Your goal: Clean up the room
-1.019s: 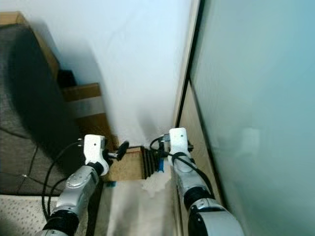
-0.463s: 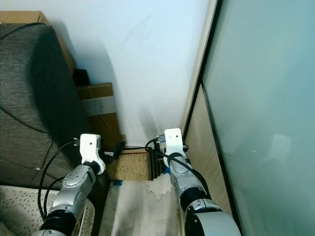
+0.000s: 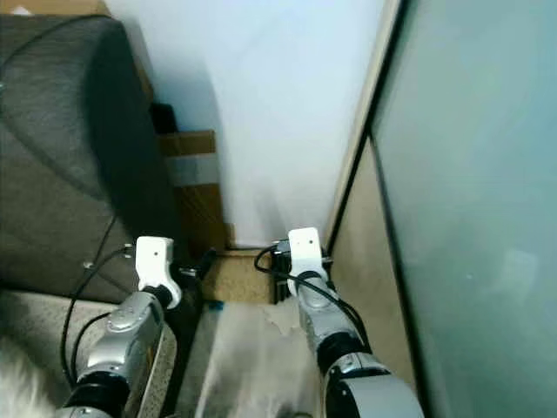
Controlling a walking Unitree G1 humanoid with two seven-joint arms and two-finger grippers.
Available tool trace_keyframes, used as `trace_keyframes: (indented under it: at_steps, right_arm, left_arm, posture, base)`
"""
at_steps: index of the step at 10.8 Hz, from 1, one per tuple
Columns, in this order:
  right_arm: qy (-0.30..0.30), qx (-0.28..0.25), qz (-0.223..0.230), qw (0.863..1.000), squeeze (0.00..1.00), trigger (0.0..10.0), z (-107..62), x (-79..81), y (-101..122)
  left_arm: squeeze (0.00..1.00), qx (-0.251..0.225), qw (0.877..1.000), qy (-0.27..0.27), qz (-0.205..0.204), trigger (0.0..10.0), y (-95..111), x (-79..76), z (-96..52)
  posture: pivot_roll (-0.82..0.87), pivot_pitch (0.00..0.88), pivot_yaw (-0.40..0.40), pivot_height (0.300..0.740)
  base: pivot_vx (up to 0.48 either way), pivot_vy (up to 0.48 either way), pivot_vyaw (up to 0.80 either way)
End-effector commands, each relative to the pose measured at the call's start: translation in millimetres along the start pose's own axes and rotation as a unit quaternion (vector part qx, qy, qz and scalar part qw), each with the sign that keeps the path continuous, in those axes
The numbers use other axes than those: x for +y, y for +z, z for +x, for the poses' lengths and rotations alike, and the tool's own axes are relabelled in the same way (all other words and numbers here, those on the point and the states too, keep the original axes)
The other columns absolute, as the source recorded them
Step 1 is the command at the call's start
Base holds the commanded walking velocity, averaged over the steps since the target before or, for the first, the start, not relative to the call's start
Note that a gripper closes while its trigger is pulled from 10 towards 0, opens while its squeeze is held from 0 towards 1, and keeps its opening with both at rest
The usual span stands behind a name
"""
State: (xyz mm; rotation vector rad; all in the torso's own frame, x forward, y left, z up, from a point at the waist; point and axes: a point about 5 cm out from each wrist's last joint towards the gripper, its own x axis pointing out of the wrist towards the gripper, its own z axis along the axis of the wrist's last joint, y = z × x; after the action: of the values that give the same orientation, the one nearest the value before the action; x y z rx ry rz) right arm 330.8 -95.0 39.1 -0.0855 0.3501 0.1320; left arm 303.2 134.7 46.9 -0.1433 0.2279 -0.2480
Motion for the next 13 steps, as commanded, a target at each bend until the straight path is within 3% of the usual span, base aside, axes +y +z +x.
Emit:
trace_keyframes:
  at_steps: [1,6,12,13]
  right_arm:
    - [-0.005,0.005,-0.005,1.0,0.0,10.0,0.1,-3.5,-1.2]
    - [-0.003,0.007,-0.005,1.0,0.0,10.0,0.5,-4.3,-0.9]
    - [-0.006,0.008,-0.003,1.0,0.0,10.0,1.0,-5.1,0.1]
    - [-0.007,0.006,-0.002,1.0,0.0,10.0,1.1,-5.6,0.9]
  left_arm:
    - [0.0,0.004,1.0,-0.002,0.0,10.0,-1.0,-3.2,0.3]
    - [0.0,-0.009,0.999,0.006,-0.032,10.0,2.7,0.6,0.2]
    - [0.0,-0.008,0.999,0.012,-0.046,10.0,3.8,3.3,1.4]
    - [0.0,-0.012,0.999,0.013,-0.04,10.0,5.2,3.2,1.7]
  posture:
    - [-0.06,0.0,-0.026,0.74]
    - [-0.06,0.0,-0.033,0.74]
    - [-0.07,0.0,-0.03,0.74]
    - [-0.07,0.0,-0.03,0.74]
  base:
    - [-0.27,0.0,0.0]
    - [-0.055,0.0,0.0]
    - [0.0,0.48,0.0]
    - [0.0,0.0,0.0]
